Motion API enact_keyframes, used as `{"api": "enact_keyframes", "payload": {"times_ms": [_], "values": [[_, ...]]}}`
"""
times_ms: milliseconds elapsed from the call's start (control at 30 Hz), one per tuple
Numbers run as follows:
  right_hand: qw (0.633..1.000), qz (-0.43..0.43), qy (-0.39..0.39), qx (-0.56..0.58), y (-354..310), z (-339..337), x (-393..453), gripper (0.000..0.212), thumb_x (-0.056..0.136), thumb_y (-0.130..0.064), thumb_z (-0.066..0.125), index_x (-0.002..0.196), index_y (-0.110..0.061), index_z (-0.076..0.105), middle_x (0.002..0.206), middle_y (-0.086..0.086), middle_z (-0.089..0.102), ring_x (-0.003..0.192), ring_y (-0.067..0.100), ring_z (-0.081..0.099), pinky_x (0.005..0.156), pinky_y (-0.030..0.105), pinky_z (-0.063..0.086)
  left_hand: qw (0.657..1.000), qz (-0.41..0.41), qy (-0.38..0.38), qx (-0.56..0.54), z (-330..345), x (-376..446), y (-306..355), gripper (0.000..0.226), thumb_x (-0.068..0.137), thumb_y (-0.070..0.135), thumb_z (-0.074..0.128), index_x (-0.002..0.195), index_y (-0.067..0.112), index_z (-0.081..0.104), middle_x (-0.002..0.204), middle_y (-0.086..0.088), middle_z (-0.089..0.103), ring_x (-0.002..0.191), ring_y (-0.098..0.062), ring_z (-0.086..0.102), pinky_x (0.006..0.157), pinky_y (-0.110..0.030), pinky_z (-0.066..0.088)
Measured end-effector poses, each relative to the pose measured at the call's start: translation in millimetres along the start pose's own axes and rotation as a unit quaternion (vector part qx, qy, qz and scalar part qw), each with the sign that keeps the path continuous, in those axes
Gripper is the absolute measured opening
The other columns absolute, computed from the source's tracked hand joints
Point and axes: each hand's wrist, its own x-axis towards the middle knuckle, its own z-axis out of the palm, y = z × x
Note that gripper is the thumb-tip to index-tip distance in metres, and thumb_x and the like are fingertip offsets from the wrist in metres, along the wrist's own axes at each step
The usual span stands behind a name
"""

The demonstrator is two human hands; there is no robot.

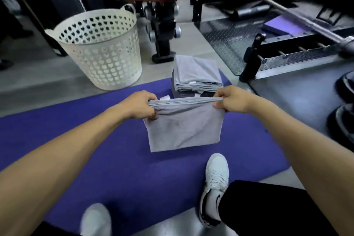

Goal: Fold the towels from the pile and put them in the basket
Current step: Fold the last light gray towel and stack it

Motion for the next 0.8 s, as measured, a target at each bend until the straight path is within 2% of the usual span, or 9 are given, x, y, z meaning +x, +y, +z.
{"api": "enact_keyframes", "payload": {"times_ms": [100,200,300,367,500,633,733,800], "values": [[0.999,0.016,0.037,0.02,15.8,-11.4,2.4,0.007,0.088,-0.013,0.064,0.082,-0.013,0.064,0.074,0.001,0.061,0.07,0.02,0.057,0.074,0.038,0.053,1.0,0.005,0.012,-0.012,-2.6,22.5,20.5,0.019,0.071,0.017,0.078,0.083,0.025,0.065,0.084,0.004,0.068,0.081,-0.018,0.062,0.068,-0.031,0.047],[0.996,0.02,0.087,0.017,20.1,-24.2,21.1,0.003,0.089,-0.011,0.061,0.086,-0.011,0.063,0.072,-0.002,0.057,0.069,0.017,0.054,0.062,0.026,0.045,0.998,0.015,0.054,-0.033,-4.6,51.2,30.8,0.017,0.072,0.012,0.076,0.086,0.018,0.068,0.086,-0.002,0.069,0.084,-0.023,0.063,0.074,-0.037,0.052],[0.989,0.012,0.149,0.011,12.5,-42.7,54.8,0.007,0.089,-0.009,0.059,0.091,-0.01,0.065,0.082,0.004,0.059,0.077,0.02,0.054,0.057,0.027,0.036,0.992,0.031,0.115,-0.041,-16.8,87.0,36.3,0.012,0.074,0.01,0.074,0.08,0.014,0.066,0.077,-0.003,0.066,0.08,-0.024,0.063,0.065,-0.033,0.047],[0.98,0.002,0.197,0.003,6.9,-58.5,84.3,0.009,0.088,-0.009,0.058,0.091,-0.011,0.066,0.088,0.008,0.063,0.085,0.025,0.057,0.063,0.028,0.036,0.986,0.052,0.153,-0.034,-34.7,117.7,41.4,0.014,0.073,0.01,0.072,0.075,0.019,0.061,0.075,-0.002,0.063,0.078,-0.024,0.061,0.06,-0.031,0.041],[0.952,-0.027,0.304,0.022,-6.2,-98.4,140.8,0.018,0.085,-0.007,0.053,0.093,-0.014,0.068,0.092,0.013,0.069,0.092,0.033,0.06,0.077,0.036,0.048,0.964,0.109,0.242,-0.032,-79.9,181.2,59.3,0.032,0.068,-0.005,0.054,0.09,0.016,0.066,0.086,-0.004,0.058,0.086,-0.025,0.055,0.066,-0.029,0.035],[0.924,-0.089,0.37,0.045,-5.9,-128.9,176.2,0.022,0.085,-0.003,0.056,0.099,-0.016,0.068,0.088,-0.001,0.065,0.087,0.02,0.057,0.073,0.027,0.038,0.927,0.157,0.339,-0.019,-98.7,231.5,69.1,0.045,0.07,-0.008,0.052,0.106,0.016,0.066,0.104,-0.005,0.057,0.097,-0.022,0.053,0.08,-0.034,0.043],[0.924,-0.113,0.364,-0.026,26.3,-118.0,196.4,0.024,0.082,-0.002,0.059,0.102,-0.013,0.067,0.093,0.005,0.067,0.088,0.027,0.059,0.075,0.036,0.047,0.933,0.179,0.311,0.027,-66.6,263.3,50.5,0.039,0.077,-0.002,0.055,0.109,0.018,0.061,0.114,-0.002,0.056,0.101,-0.025,0.055,0.078,-0.042,0.049],[0.948,-0.067,0.298,-0.091,62.2,-86.3,204.6,0.023,0.082,-0.004,0.06,0.103,-0.012,0.066,0.098,0.009,0.067,0.092,0.034,0.061,0.076,0.041,0.05,0.955,0.186,0.217,0.073,-23.5,276.2,29.4,0.031,0.081,0.008,0.056,0.107,0.026,0.056,0.114,-0.001,0.056,0.101,-0.029,0.058,0.076,-0.045,0.05]]}}
